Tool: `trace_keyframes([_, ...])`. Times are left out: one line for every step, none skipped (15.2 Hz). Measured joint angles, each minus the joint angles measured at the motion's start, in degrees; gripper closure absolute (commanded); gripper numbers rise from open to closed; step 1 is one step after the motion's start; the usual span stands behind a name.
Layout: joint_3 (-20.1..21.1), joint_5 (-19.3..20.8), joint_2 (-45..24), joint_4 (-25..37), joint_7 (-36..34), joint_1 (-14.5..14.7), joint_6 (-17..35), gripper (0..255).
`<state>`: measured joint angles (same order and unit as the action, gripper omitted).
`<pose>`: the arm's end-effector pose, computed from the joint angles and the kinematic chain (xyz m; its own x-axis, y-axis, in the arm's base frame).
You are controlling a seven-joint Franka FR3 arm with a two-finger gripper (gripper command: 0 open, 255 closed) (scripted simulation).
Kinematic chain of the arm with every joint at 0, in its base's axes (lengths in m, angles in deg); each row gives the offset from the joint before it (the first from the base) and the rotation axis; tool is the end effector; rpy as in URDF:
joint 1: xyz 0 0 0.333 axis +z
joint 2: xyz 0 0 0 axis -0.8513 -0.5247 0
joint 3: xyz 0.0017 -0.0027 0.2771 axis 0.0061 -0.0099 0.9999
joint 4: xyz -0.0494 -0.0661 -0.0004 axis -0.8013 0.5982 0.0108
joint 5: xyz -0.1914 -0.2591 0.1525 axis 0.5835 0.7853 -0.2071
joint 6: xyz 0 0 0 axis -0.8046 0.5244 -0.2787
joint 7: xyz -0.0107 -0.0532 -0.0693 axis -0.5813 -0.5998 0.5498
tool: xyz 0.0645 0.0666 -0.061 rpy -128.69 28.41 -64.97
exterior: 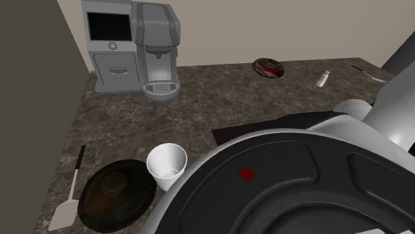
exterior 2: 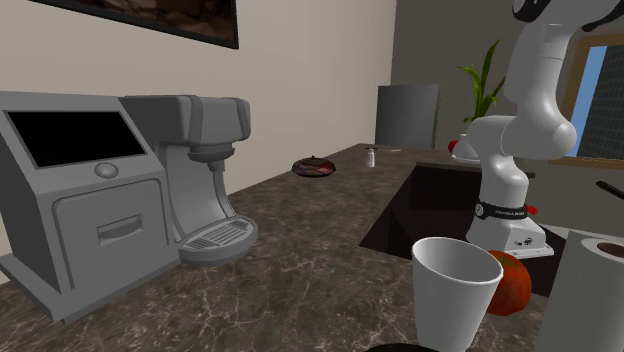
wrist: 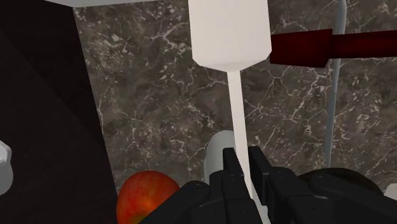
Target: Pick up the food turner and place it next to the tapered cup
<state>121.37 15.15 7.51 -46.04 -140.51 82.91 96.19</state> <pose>0.0991 0.4803 0.4021 0.8774 -0.4750 0.0668 -0.4761 -0.8794 -0.0002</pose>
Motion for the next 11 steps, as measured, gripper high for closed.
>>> trace_keyframes([0.2, 0.4, -0.5, -0.3, -0.4, -0.1, 0.6, 255])
trace_keyframes([0.4, 0.8, -1.0, -1.0, -0.7, -0.1, 1.6, 255])
trace_keyframes([0.5, 1.1, -1.3, -1.5, -1.0, -0.1, 2.3, 255])
trace_keyframes([0.6, 1.7, -1.9, -1.9, -1.3, -0.2, 3.1, 255])
trace_keyframes([0.8, 2.1, -2.4, -2.4, -1.7, -0.2, 3.9, 255])
trace_keyframes([1.0, 2.7, -3.0, -2.8, -2.2, -0.3, 4.7, 255])
trace_keyframes([1.1, 3.3, -3.6, -3.2, -2.6, -0.3, 5.4, 255])
trace_keyframes([1.2, 4.0, -4.3, -3.5, -3.2, -0.4, 6.1, 255])
trace_keyframes([1.4, 4.7, -5.0, -3.9, -3.9, -0.4, 6.9, 255])
trace_keyframes([1.5, 5.4, -5.6, -4.3, -4.3, -0.4, 7.6, 255])
trace_keyframes([1.5, 5.7, -5.9, -4.8, -4.6, -0.4, 8.3, 255])
